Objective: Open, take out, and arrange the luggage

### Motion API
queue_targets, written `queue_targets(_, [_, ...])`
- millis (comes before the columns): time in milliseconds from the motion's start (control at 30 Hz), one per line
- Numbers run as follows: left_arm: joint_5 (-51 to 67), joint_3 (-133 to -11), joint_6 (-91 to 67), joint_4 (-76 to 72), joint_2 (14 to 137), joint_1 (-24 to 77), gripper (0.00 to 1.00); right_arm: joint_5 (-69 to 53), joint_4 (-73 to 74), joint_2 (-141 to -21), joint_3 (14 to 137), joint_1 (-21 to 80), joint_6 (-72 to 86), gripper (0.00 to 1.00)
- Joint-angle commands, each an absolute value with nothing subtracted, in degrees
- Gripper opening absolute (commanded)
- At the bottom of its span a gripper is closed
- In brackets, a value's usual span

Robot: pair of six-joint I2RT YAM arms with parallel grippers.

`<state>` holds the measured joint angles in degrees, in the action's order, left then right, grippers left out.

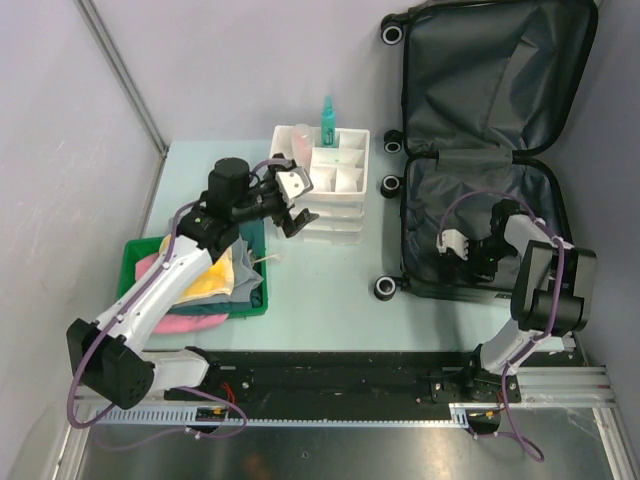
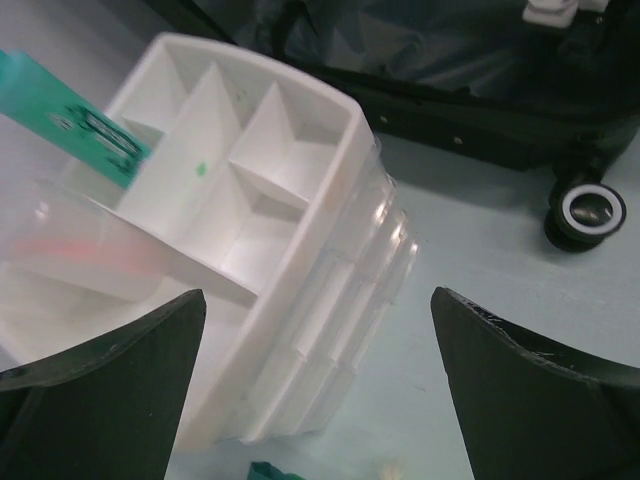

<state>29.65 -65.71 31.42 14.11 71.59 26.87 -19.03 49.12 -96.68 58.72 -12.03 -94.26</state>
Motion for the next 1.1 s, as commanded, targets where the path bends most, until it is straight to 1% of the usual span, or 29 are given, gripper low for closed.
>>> queue_targets(0, [31.81,-71.09,30.59,10.55,71.45,27.16,1.00,-23.37,50.62,-88.10,58.88,-12.22,-89.66,0.21])
queue_targets(67, [33.13,-71.89,30.67,9.94,71.89,27.25,1.00,-26.17,50.98,-85.27,59.50,-12.13,-84.50,0.13])
queue_targets(100, [33.40,-72.85,30.85,9.67,72.50,27.33,1.00,-26.89,50.72,-84.30,60.81,-12.04,-81.77,0.06])
queue_targets(167, [34.71,-73.82,31.72,8.80,73.12,27.42,1.00,-29.25,48.88,-82.27,63.01,-11.69,-76.05,0.00])
queue_targets(200, [35.15,-74.61,32.08,8.27,73.82,27.68,1.00,-30.14,48.08,-82.00,64.24,-11.69,-68.98,0.00])
queue_targets(267, [35.85,-75.23,33.04,5.99,74.35,28.12,1.00,-32.68,44.85,-82.00,69.06,-11.08,-60.43,0.00])
queue_targets(300, [35.95,-75.84,33.22,4.93,75.14,28.30,1.00,-33.74,43.87,-82.18,71.00,-10.81,-51.77,0.00])
queue_targets(333, [36.12,-76.28,33.66,3.88,75.58,28.47,1.00,-35.06,42.99,-82.96,75.89,-10.72,-46.02,0.00])
queue_targets(367, [36.21,-76.64,33.75,1.26,76.02,28.82,1.00,-37.85,40.46,-83.40,78.03,-10.20,-40.75,0.00])
queue_targets(400, [36.21,-77.16,33.31,0.27,77.07,29.09,1.00,-39.10,38.78,-83.76,80.66,-10.02,-28.25,0.00])
queue_targets(500, [36.29,-77.78,32.78,-8.60,79.09,30.32,1.00,-44.28,30.87,-86.65,89.89,-9.32,-8.07,0.00])
queue_targets(533, [36.82,-78.31,34.09,-9.57,79.62,30.84,1.00,-45.86,29.02,-87.53,91.57,-9.32,3.49,0.00])
queue_targets(567, [37.61,-78.57,36.10,-10.80,80.15,32.07,1.00,-49.27,24.74,-89.02,93.41,-9.32,10.22,0.00])
queue_targets(600, [40.14,-78.23,42.47,-11.33,80.77,32.78,1.00,-51.48,22.44,-89.56,93.69,-9.40,15.59,0.00])
queue_targets(633, [41.21,-77.70,47.15,-12.03,80.95,33.48,1.00,-54.03,18.32,-90.17,93.43,-9.32,25.39,0.00])
queue_targets(667, [42.61,-76.83,51.98,-12.39,81.12,34.88,1.00,-57.79,17.59,-91.65,92.99,-9.06,29.32,0.00])
queue_targets(700, [43.84,-75.16,61.69,-12.65,81.38,35.50,1.00,-58.44,18.45,-92.54,93.16,-8.79,32.05,0.00])
queue_targets(733, [46.64,-74.45,66.31,-12.74,81.73,36.12,1.00,-60.19,23.59,-93.77,93.60,-8.01,33.65,0.00])
queue_targets(800, [48.16,-73.05,78.06,-12.74,83.13,37.70,1.00,-62.48,30.03,-95.97,94.13,-7.04,31.74,0.00])
queue_targets(833, [49.56,-72.95,80.92,-12.74,83.84,38.14,1.00,-60.92,31.62,-95.37,92.65,-5.99,31.55,0.00])
queue_targets(900, [50.97,-73.73,86.97,-12.74,86.03,39.81,1.00,-60.12,30.24,-92.57,86.96,-5.45,34.79,0.00])
queue_targets(967, [52.90,-74.53,89.90,-12.74,88.05,41.74,0.99,-62.92,27.61,-92.11,83.51,-4.31,41.44,0.00])
queue_targets(1067, [55.53,-74.10,95.26,-12.74,89.73,44.03,0.97,-66.88,24.26,-91.15,79.02,-2.55,45.70,0.00])
